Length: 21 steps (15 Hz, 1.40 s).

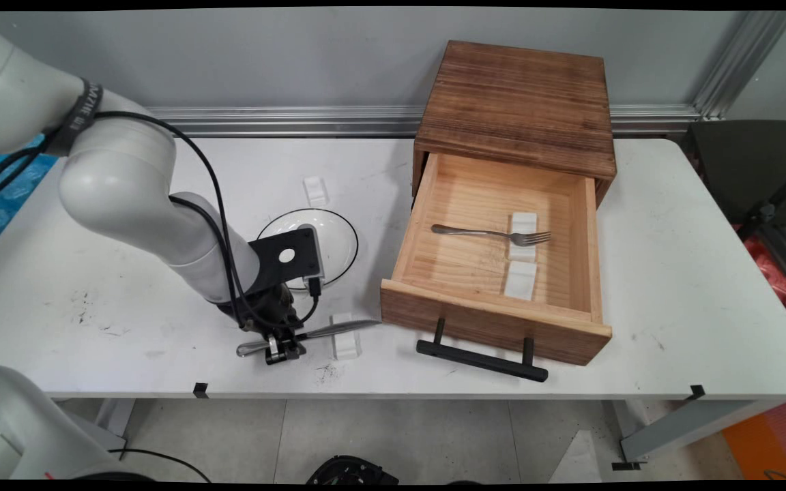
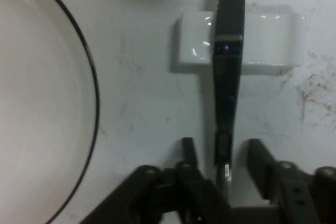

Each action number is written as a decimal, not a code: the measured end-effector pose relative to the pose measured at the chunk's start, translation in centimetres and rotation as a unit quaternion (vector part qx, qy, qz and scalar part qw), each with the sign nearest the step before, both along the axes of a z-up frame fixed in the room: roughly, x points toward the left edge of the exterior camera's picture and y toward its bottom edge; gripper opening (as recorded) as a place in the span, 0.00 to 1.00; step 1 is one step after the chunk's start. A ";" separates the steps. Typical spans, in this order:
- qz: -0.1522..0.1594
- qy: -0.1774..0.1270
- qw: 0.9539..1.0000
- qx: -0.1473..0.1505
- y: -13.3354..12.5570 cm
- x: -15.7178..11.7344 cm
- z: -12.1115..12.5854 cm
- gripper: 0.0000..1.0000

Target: Pick up the knife from the right of the white plate, then place the picked object into the drawer

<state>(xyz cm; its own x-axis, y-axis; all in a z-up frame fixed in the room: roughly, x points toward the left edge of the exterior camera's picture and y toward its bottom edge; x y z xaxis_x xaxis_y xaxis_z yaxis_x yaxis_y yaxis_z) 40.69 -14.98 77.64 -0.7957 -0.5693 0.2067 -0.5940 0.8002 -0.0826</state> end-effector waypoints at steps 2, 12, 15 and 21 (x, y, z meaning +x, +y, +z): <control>-0.001 0.000 1.000 0.000 -0.1 0.0 -0.1 0.00; -0.002 -0.002 1.000 0.001 -0.9 0.5 0.3 0.00; 0.004 -0.006 1.000 0.011 -0.8 1.0 1.6 0.00; -0.033 0.000 0.999 0.038 0.9 2.1 7.4 0.00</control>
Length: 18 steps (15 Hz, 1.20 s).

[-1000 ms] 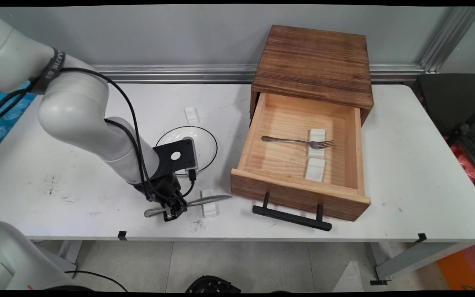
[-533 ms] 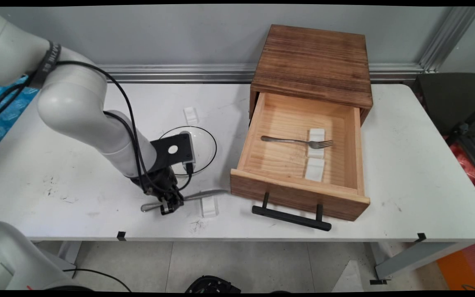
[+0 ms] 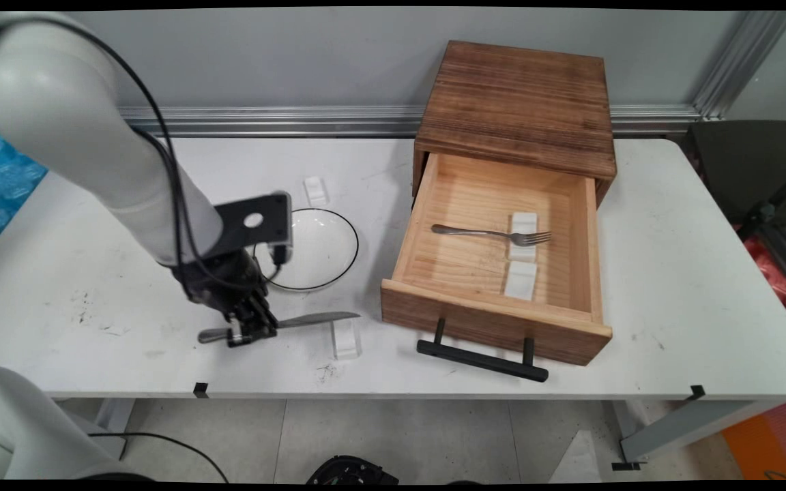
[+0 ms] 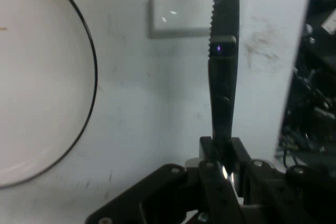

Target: Place the picked object into the drawer

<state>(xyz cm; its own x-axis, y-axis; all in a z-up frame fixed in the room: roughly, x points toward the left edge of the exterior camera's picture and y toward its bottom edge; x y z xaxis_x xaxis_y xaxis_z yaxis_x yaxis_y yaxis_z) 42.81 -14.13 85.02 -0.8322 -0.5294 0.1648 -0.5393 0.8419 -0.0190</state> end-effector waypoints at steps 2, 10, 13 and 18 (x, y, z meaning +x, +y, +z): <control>-0.017 -0.002 1.000 0.002 0.4 0.6 2.5 0.00; -0.034 0.003 0.999 -0.040 -0.9 2.7 12.7 0.00; -0.056 0.021 0.995 -0.080 -2.3 1.1 15.9 0.00; -0.106 0.046 0.986 -0.117 -5.9 -3.4 18.2 0.00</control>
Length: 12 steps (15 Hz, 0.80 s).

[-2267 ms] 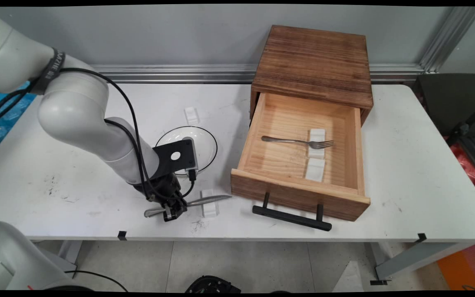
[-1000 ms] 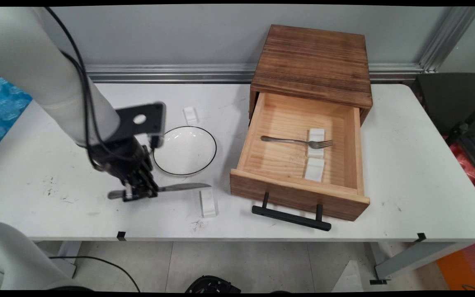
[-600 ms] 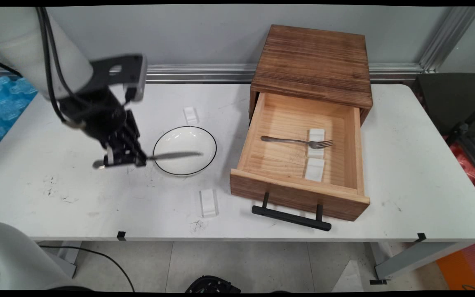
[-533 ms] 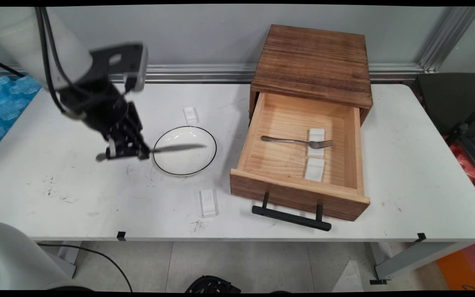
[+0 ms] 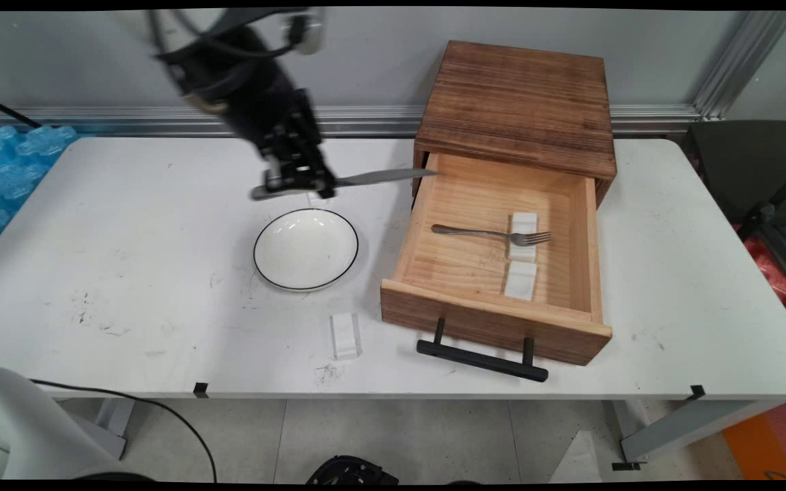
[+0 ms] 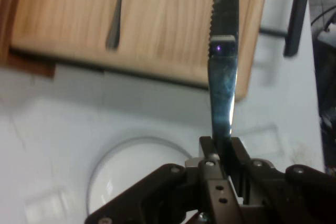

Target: Place the picked object into the drawer

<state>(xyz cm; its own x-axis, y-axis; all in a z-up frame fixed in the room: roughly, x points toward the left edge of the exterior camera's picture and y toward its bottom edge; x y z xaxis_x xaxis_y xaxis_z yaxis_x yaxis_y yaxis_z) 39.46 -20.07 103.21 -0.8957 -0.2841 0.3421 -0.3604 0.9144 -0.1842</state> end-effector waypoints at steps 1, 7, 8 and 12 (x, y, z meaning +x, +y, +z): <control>-0.011 0.001 1.000 -0.002 -1.0 -0.9 -0.1 0.00; -0.066 -0.007 0.998 0.011 -7.8 -6.4 -4.4 0.00; -0.074 -0.011 0.997 0.013 -8.9 -7.5 -5.5 0.00; -0.095 -0.022 0.995 0.018 -12.3 -11.4 -9.3 0.00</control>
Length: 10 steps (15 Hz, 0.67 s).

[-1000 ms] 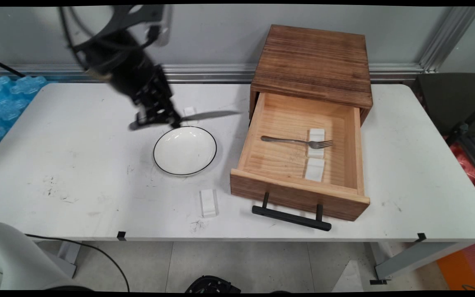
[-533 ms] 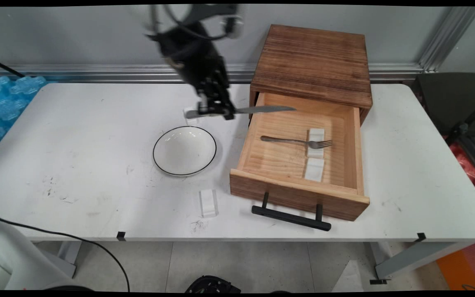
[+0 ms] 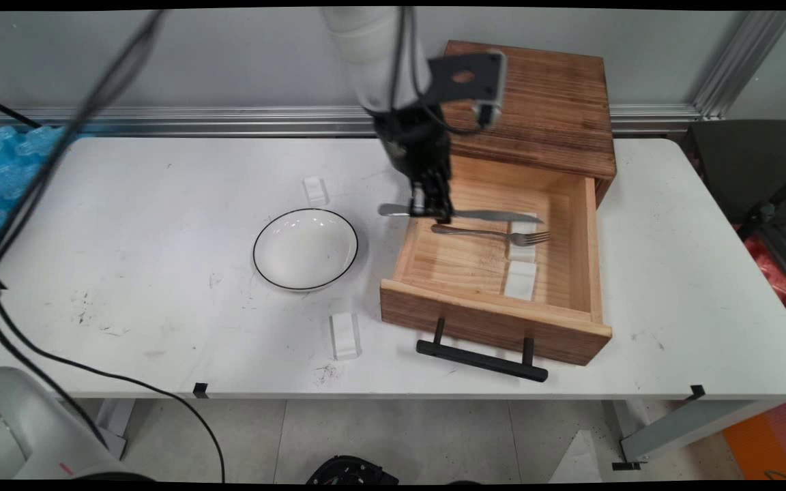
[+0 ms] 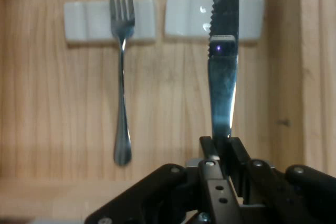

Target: Place the picked object into the drawer

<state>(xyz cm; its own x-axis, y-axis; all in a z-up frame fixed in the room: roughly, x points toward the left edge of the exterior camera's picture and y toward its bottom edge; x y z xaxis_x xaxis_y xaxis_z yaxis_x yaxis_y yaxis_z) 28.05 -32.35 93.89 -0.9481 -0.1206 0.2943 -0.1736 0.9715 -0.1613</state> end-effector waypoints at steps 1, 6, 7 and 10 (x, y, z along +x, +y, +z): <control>-0.005 -0.002 1.000 0.001 -0.8 -1.1 -1.0 0.00; -0.021 -0.007 1.000 0.003 -2.9 -5.1 -3.8 0.00; -0.023 -0.008 1.000 0.004 -3.1 -5.7 -4.3 0.00; -0.027 -0.011 1.000 0.007 -3.7 -7.0 -5.5 0.00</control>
